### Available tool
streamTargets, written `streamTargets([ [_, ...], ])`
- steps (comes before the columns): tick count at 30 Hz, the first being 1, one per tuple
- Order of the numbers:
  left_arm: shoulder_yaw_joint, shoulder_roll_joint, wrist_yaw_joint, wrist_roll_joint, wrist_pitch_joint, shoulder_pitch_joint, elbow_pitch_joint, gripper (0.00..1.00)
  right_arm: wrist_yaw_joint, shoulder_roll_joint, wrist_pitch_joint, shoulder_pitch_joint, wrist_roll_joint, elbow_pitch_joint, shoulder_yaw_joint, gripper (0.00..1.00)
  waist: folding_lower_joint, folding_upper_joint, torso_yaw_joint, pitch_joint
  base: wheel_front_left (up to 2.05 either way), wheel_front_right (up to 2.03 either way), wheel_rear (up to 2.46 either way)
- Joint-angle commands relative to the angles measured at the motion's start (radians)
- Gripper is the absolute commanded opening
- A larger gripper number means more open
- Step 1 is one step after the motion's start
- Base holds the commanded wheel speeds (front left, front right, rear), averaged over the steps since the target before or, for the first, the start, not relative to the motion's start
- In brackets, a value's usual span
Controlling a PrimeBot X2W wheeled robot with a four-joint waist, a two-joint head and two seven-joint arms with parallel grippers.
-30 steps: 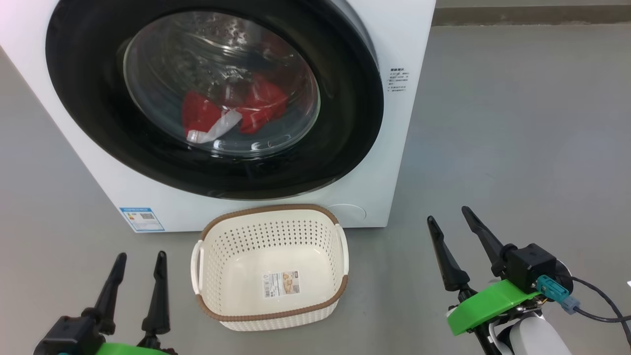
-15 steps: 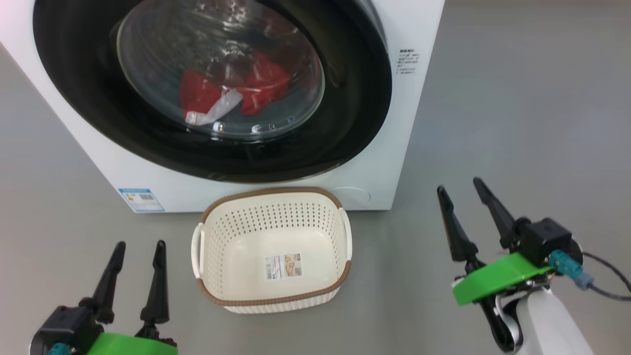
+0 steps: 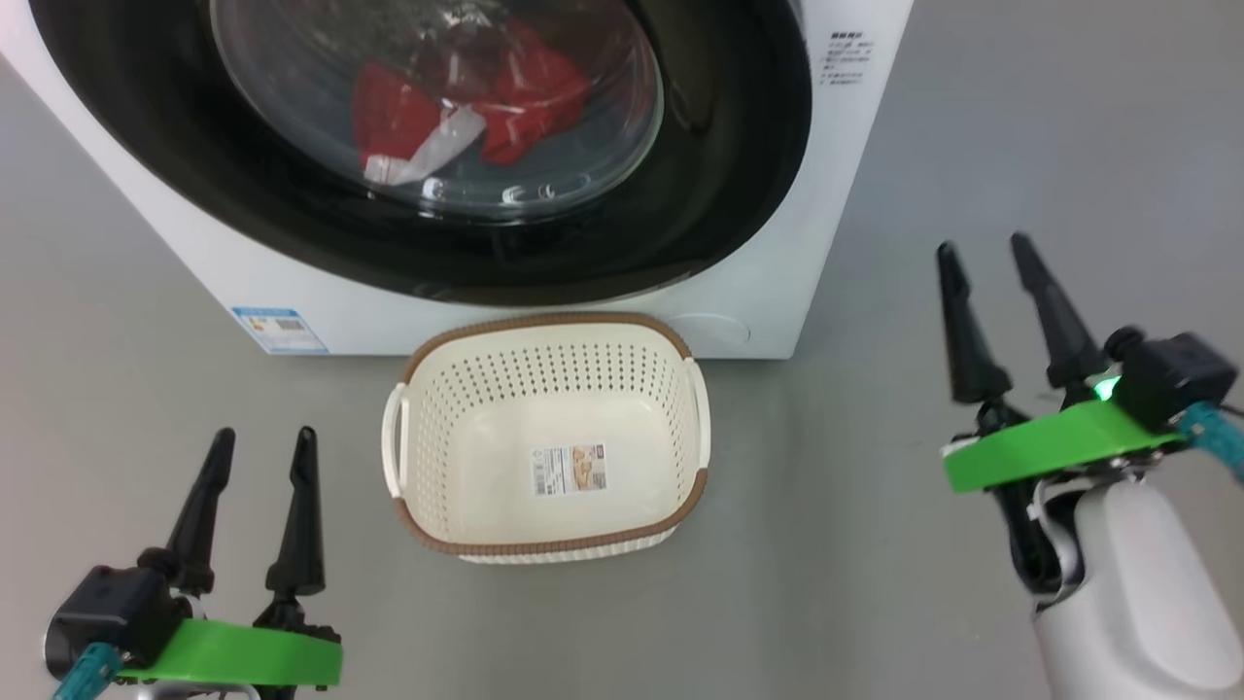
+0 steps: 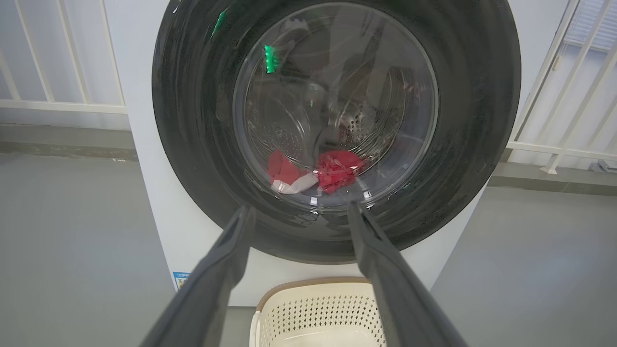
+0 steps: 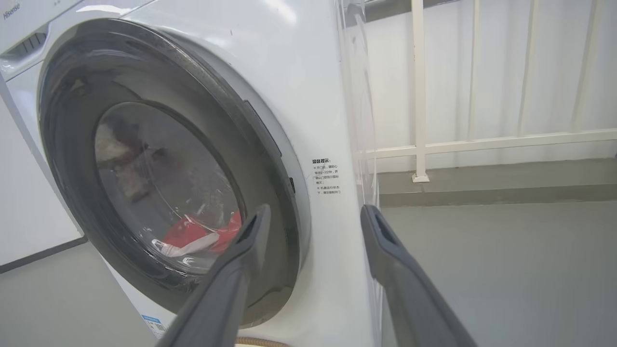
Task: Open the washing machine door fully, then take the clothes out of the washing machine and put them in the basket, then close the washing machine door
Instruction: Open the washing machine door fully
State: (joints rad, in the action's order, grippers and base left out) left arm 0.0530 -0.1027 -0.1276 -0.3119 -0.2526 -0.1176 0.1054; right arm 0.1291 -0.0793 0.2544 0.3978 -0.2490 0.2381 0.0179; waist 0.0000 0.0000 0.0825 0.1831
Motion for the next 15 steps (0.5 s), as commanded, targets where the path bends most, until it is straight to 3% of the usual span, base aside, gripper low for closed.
streamTargets([
  [1, -0.036, -0.031, -0.003, -0.009, -0.009, -0.04, -0.033, 1.0, 0.002, -0.004, 0.007, 0.041, -0.033, -0.029, -0.01, 0.35, 0.0, 0.0, 0.01, 0.03, 0.0, 0.0, 0.0],
  [3, -0.041, -0.03, -0.003, -0.014, -0.009, -0.049, -0.039, 1.0, 0.002, -0.011, 0.007, 0.06, -0.069, -0.027, 0.001, 0.0, 0.0, 0.0, 0.014, 0.047, 0.0, 0.0, 0.0],
  [15, -0.041, -0.04, -0.003, -0.041, -0.009, -0.092, -0.062, 1.0, 0.002, -0.067, 0.007, 0.178, -0.298, 0.0, -0.005, 0.0, 0.0, 0.0, 0.032, 0.136, 0.0, 0.0, 0.0],
])
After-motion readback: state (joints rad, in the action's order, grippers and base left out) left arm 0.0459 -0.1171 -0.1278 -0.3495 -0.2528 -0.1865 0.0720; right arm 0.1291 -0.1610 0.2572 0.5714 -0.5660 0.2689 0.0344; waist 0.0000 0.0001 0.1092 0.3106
